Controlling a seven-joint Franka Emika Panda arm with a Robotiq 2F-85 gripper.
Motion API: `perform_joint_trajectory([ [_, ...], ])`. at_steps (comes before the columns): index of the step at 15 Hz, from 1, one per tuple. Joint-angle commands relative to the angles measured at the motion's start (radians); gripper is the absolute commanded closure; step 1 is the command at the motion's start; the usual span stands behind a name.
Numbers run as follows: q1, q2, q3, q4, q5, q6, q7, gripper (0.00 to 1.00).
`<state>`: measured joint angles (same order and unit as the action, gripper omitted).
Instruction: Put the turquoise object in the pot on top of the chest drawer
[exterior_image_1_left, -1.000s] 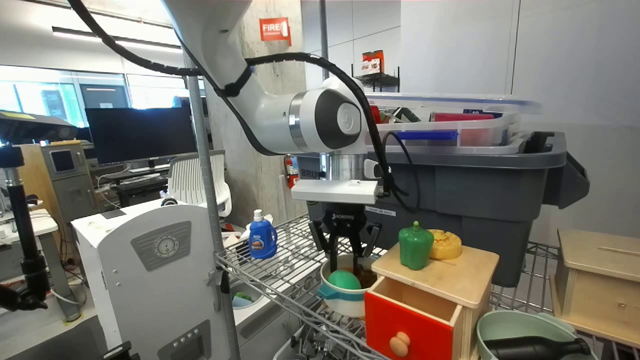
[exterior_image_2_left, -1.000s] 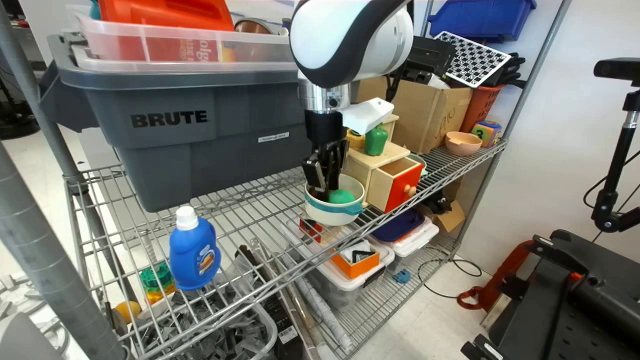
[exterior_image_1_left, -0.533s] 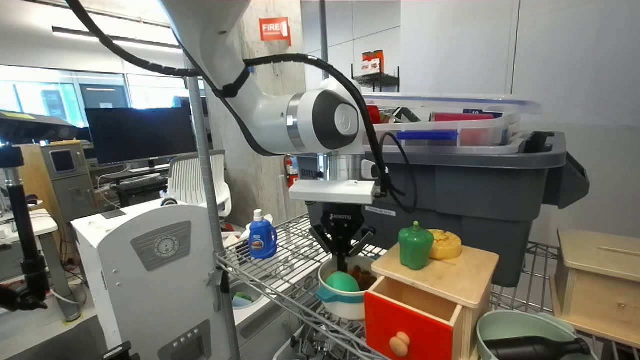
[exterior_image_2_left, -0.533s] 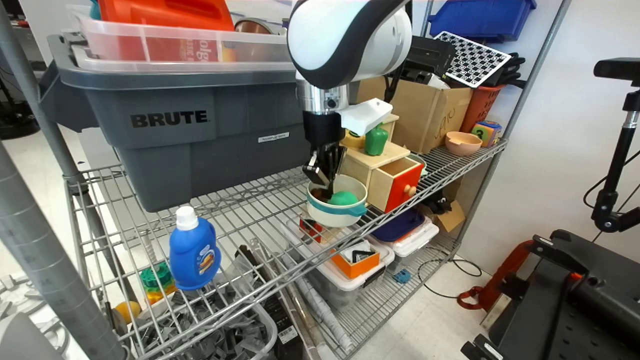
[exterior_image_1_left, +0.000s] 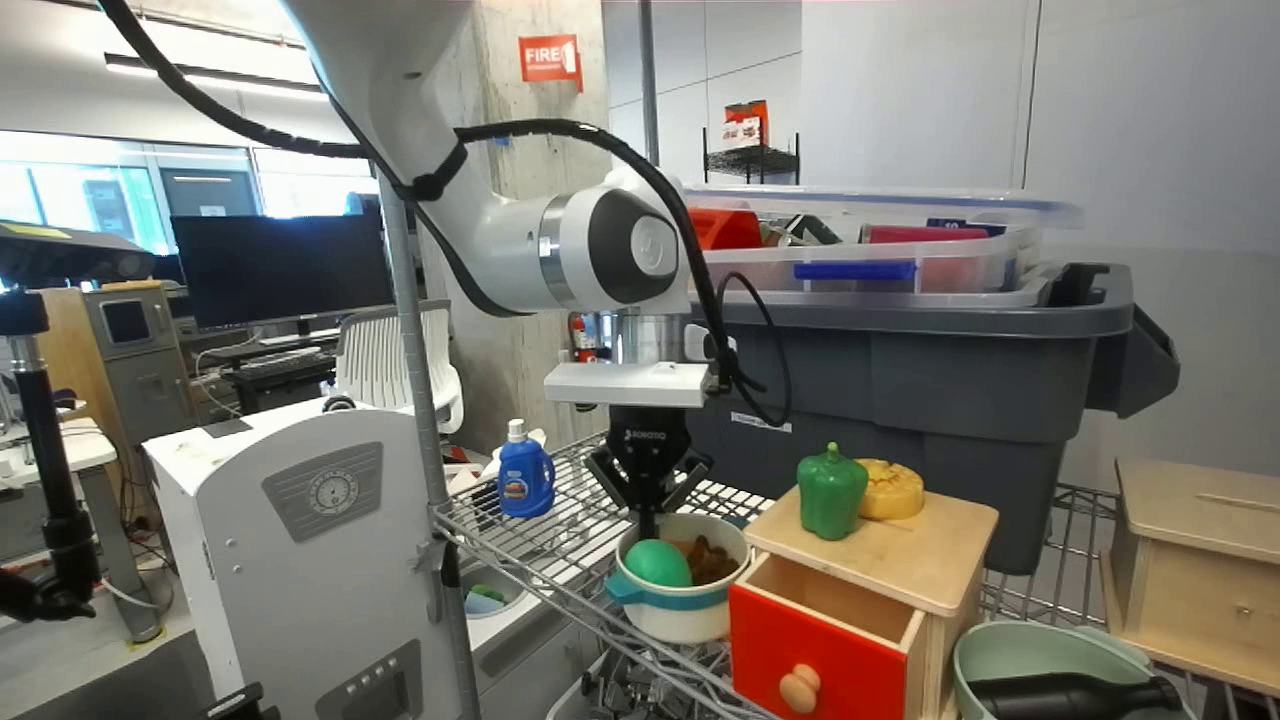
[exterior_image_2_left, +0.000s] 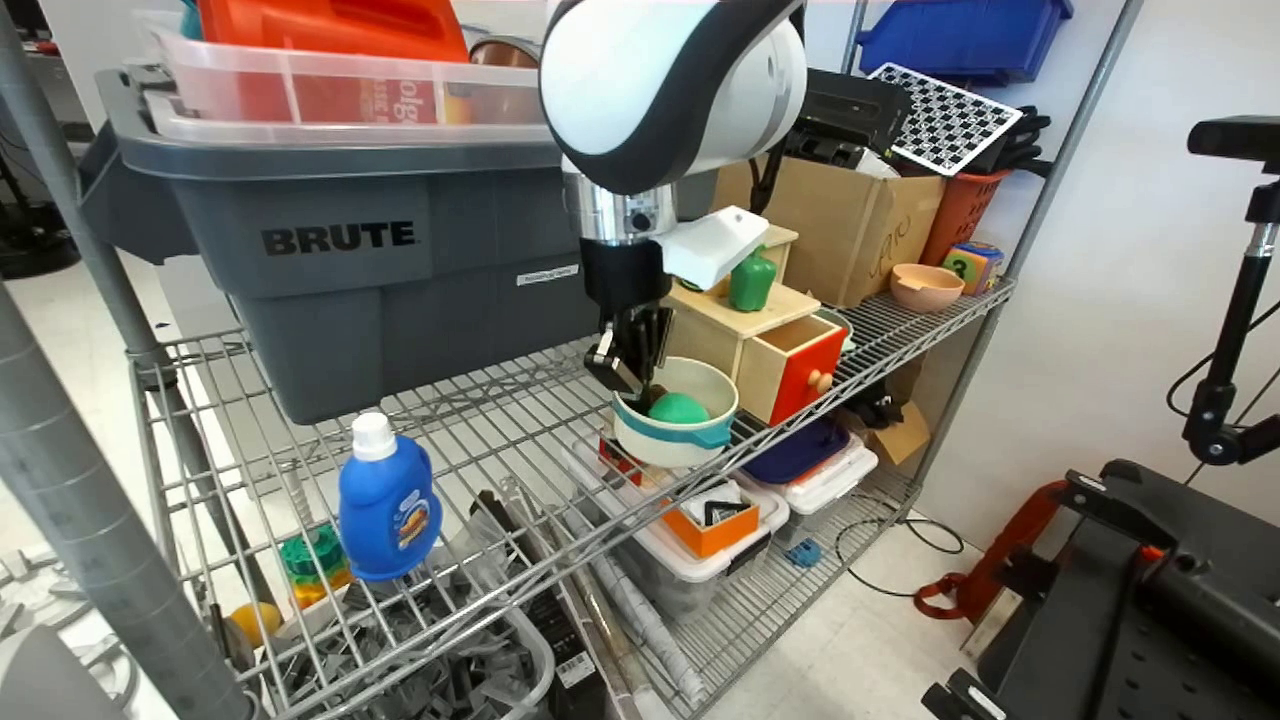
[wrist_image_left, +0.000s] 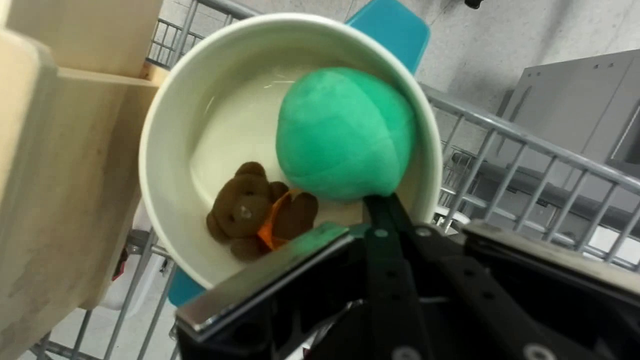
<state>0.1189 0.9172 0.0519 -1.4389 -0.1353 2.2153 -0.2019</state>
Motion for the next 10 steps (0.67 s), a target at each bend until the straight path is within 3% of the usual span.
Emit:
perform_joint_trajectory([
  [1,0.042,-0.070,-0.002,-0.090,-0.037,0.015,0.035,1.00],
  [10,0.066,-0.150,-0.001,-0.173,-0.056,0.027,0.061,1.00],
])
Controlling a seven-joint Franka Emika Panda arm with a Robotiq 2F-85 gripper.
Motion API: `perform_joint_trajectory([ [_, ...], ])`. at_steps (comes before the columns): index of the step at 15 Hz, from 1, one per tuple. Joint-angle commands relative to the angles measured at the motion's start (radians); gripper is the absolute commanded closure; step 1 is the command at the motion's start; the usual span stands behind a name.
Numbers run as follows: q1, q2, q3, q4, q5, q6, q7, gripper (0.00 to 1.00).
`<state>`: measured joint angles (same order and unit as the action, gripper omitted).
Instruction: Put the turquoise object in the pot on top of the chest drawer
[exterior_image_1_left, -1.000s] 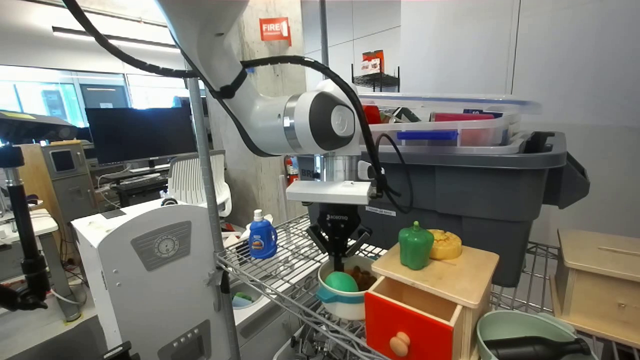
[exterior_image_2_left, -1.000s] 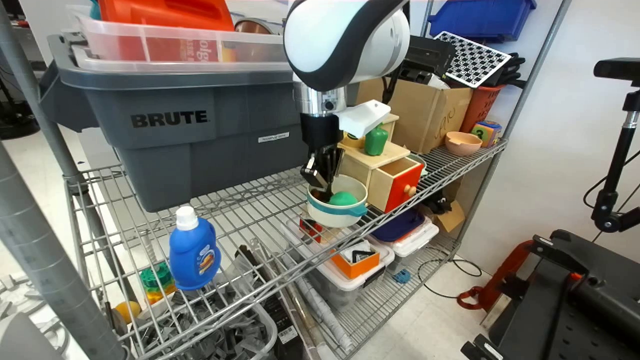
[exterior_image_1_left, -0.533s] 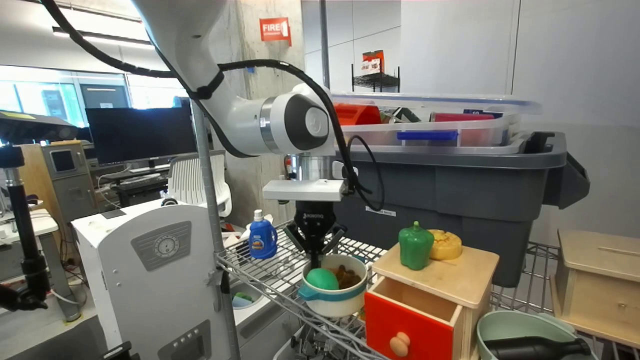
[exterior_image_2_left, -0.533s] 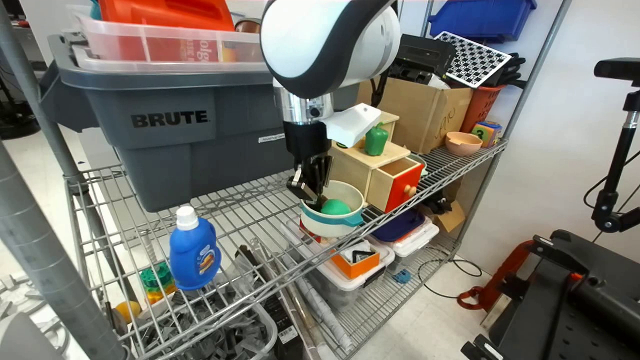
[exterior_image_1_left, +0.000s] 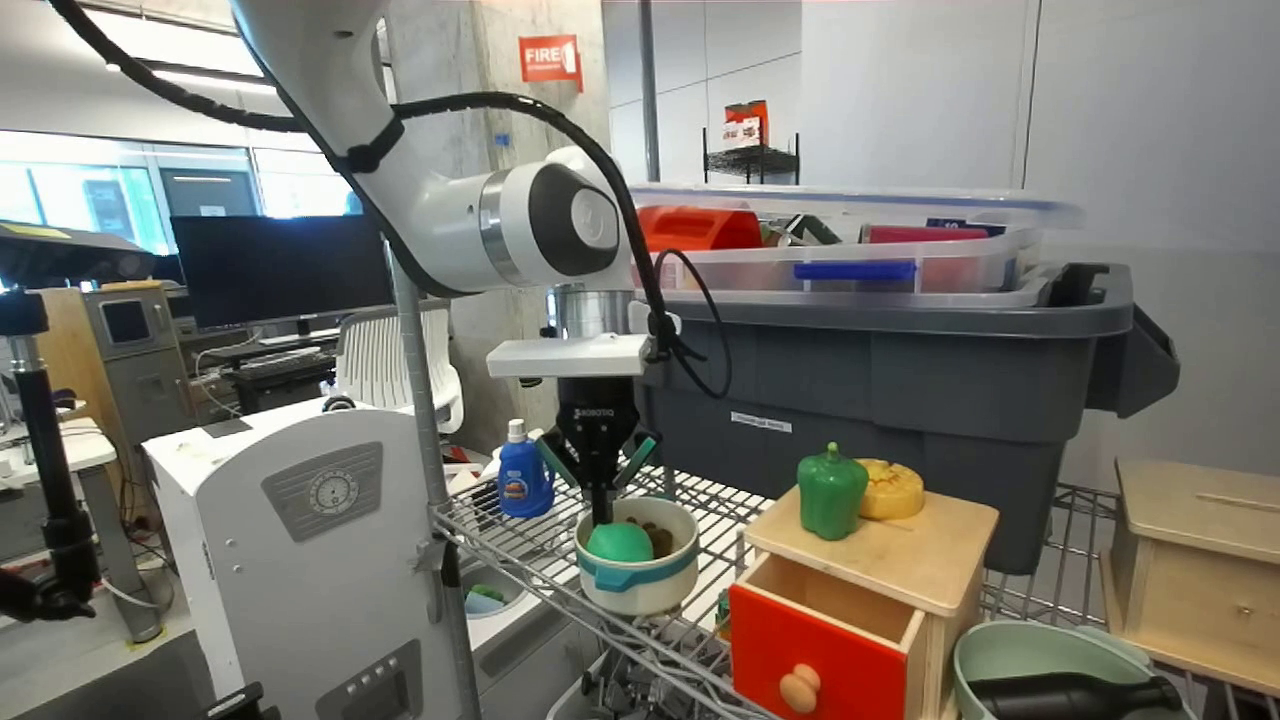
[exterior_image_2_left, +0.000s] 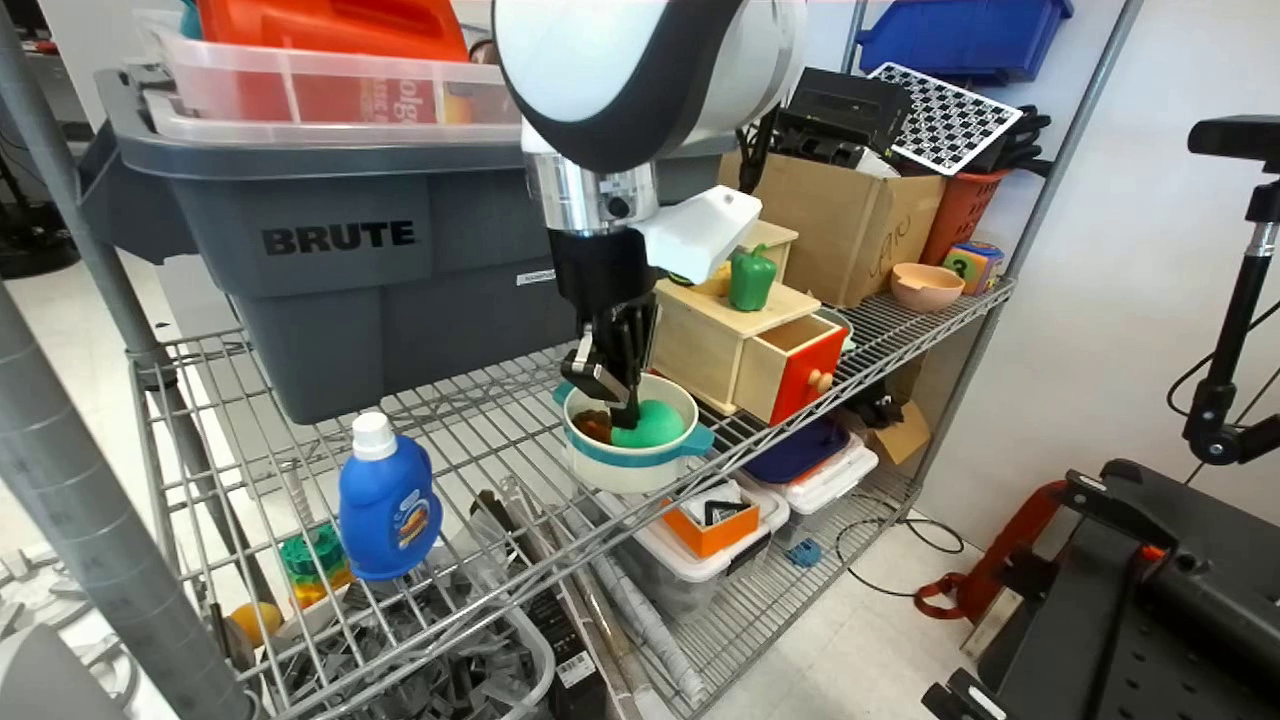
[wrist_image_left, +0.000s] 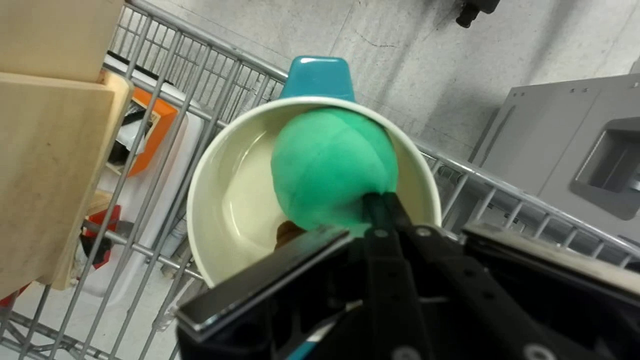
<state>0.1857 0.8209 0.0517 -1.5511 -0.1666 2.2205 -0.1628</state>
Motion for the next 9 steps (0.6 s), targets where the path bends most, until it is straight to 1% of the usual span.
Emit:
perform_joint_trajectory([
  [1,0.002,-0.065,-0.002,-0.071,-0.027,0.024,0.026,1.00],
  [8,0.011,-0.144,-0.008,-0.156,-0.040,0.051,0.071,1.00],
  [9,0.012,-0.152,-0.009,-0.165,-0.043,0.047,0.077,0.92],
])
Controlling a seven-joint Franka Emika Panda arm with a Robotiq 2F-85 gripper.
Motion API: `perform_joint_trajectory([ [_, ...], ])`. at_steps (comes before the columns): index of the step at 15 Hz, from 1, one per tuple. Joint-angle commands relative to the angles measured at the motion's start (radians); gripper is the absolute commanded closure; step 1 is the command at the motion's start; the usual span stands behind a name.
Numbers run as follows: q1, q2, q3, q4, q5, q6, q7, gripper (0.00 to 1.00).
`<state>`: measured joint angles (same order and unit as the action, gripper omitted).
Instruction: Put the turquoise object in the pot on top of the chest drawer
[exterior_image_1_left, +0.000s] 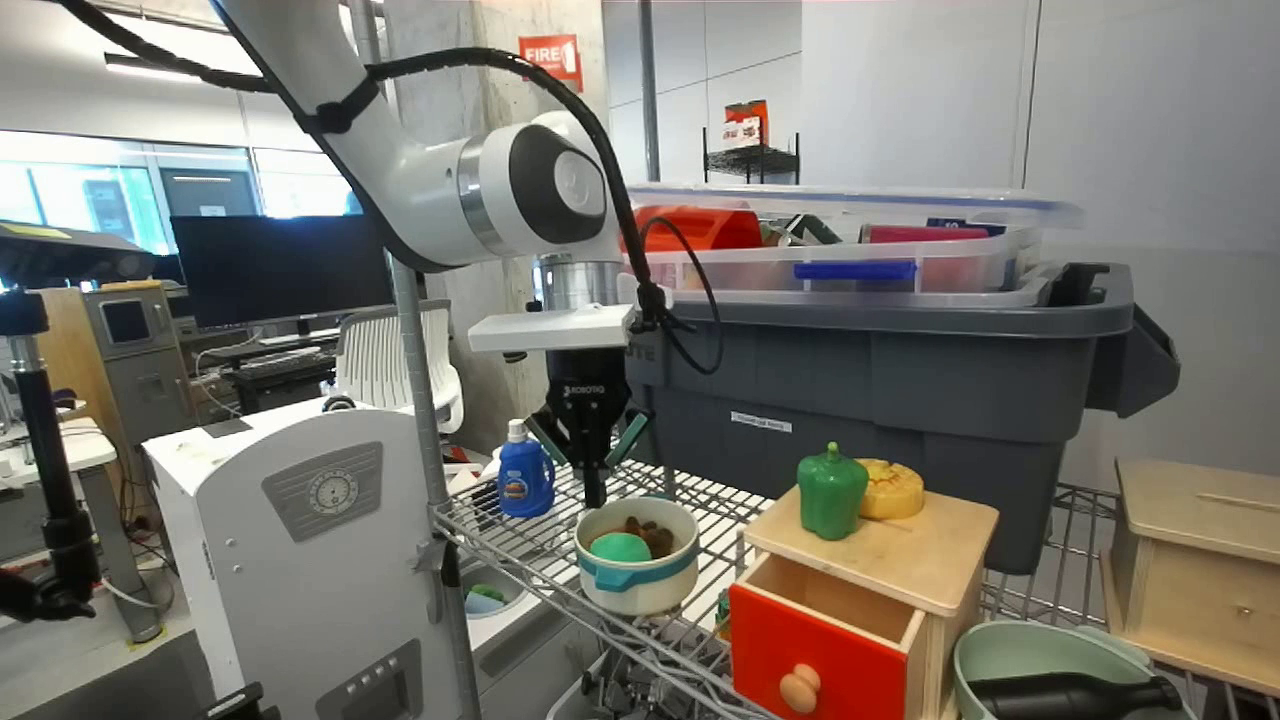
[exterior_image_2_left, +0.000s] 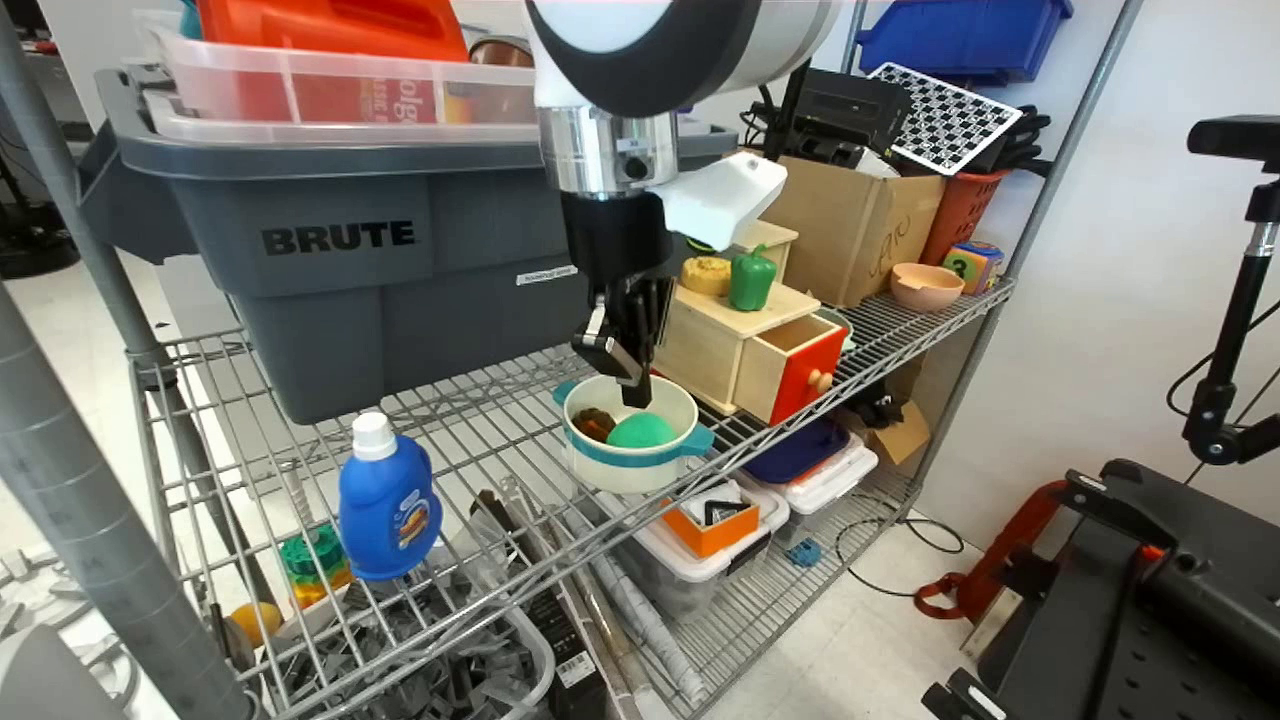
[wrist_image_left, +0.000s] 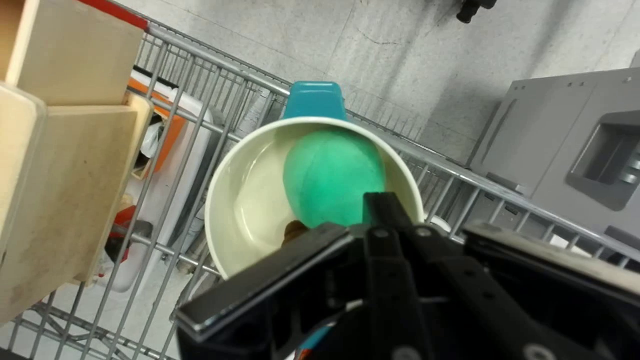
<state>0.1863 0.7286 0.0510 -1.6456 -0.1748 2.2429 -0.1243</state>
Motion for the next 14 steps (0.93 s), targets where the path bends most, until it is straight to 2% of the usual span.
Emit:
perform_joint_trajectory([
  [1,0.011,-0.067,-0.007,-0.079,-0.035,0.019,0.040,0.73],
  [11,-0.006,-0.074,-0.014,-0.089,-0.034,0.015,0.058,0.02],
  [14,-0.013,-0.065,-0.018,-0.077,-0.030,0.011,0.053,0.00],
])
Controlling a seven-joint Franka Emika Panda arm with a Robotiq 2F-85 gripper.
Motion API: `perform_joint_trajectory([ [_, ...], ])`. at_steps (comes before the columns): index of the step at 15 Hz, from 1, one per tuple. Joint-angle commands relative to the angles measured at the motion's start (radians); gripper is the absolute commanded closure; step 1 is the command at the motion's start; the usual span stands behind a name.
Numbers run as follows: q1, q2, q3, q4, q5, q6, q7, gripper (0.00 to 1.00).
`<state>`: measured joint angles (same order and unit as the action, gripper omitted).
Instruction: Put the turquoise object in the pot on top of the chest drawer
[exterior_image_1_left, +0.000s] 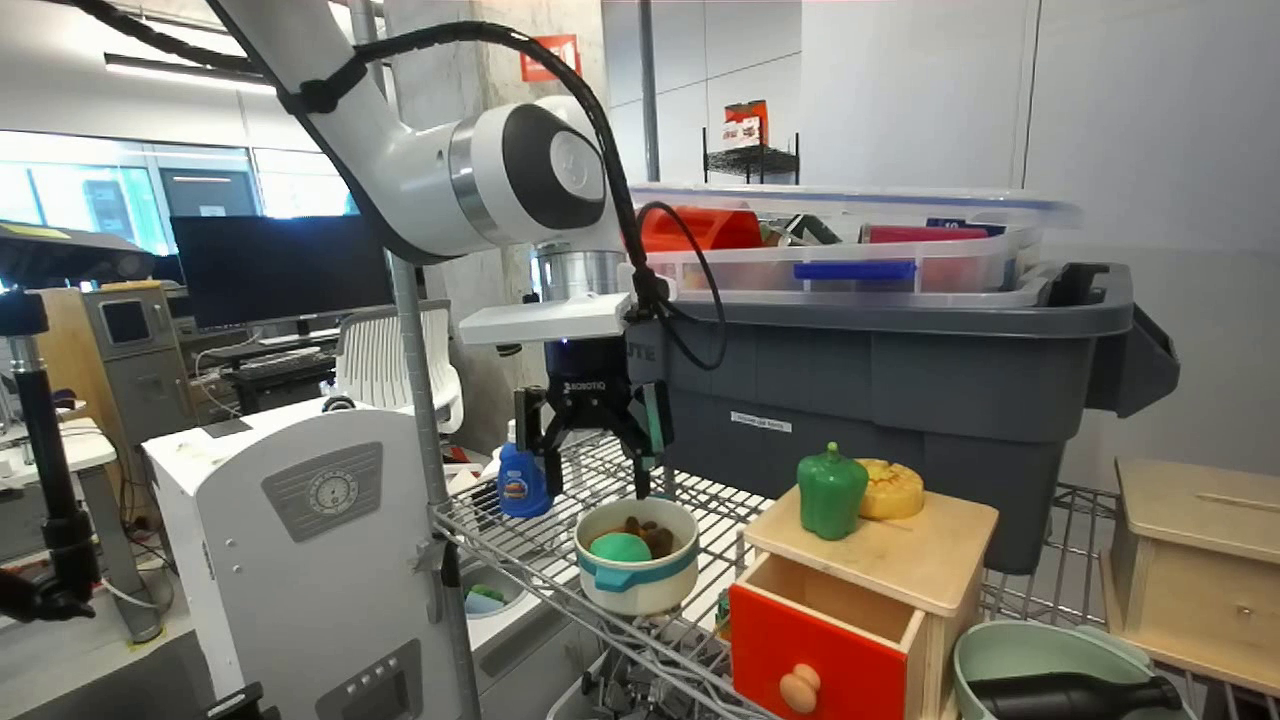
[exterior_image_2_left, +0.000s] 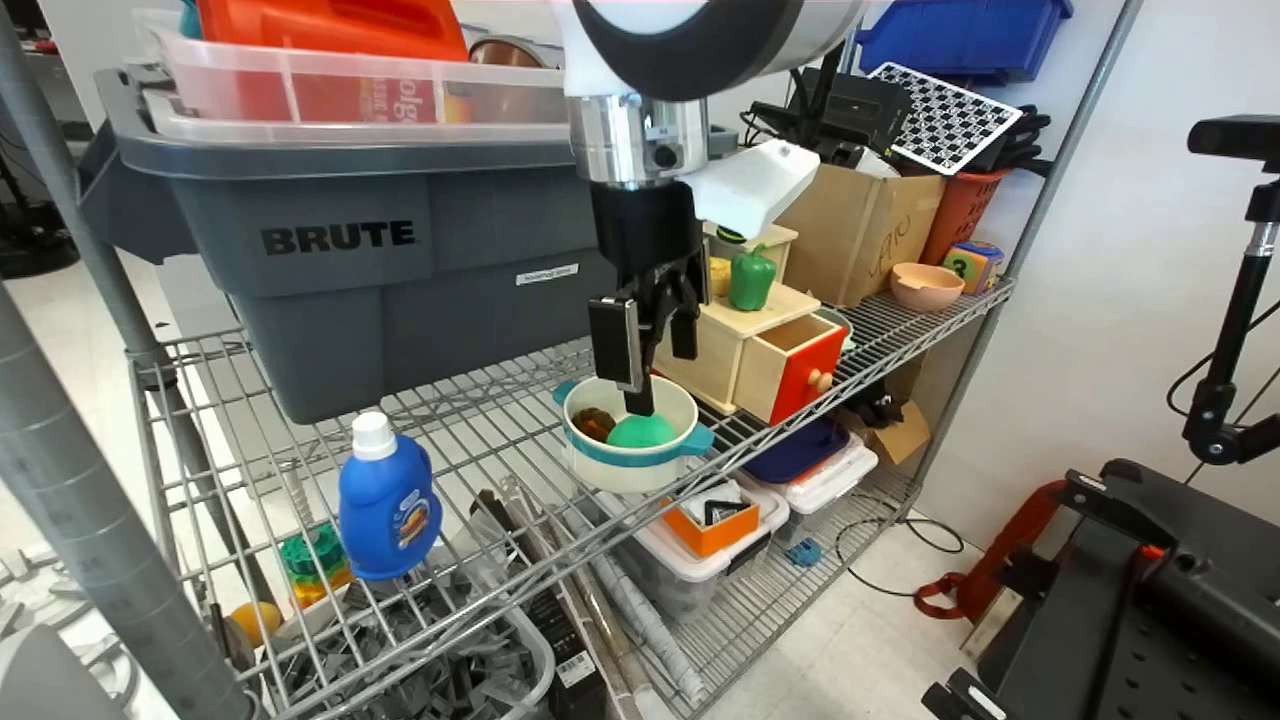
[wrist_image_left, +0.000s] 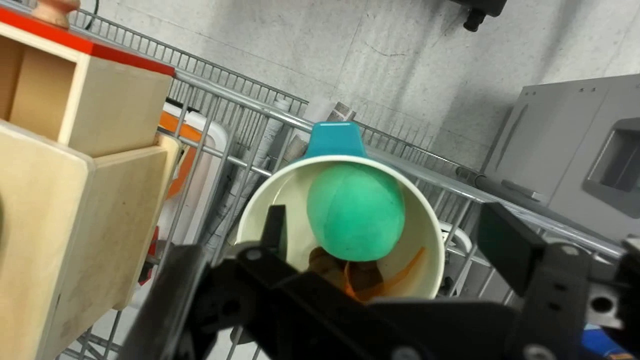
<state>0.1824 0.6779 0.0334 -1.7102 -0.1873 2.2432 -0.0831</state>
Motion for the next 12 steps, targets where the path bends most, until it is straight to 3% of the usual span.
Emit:
perform_joint_trajectory([
  [1,-0.010,-0.011,-0.001,-0.009,-0.017,0.009,0.011,0.00],
  [12,-0.050,0.027,-0.001,0.038,0.000,-0.006,-0.017,0.00],
])
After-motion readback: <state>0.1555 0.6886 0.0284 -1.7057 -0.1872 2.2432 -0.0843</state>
